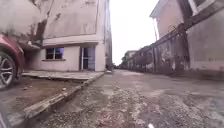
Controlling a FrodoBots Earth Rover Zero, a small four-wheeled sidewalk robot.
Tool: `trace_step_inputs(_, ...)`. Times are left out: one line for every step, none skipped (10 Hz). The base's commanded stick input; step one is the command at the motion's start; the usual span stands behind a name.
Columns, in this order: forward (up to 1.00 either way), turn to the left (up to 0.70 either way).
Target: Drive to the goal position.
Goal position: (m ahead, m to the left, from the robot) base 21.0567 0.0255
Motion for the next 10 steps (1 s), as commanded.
trace_step_inputs(0.00,0.00)
trace_step_inputs(0.00,0.00)
trace_step_inputs(0.00,0.00)
trace_step_inputs(0.00,0.00)
trace_step_inputs(0.85,-0.34)
trace_step_inputs(0.85,-0.34)
trace_step_inputs(0.85,-0.34)
trace_step_inputs(0.85,-0.34)
trace_step_inputs(0.85,-0.34)
trace_step_inputs(0.85,-0.34)
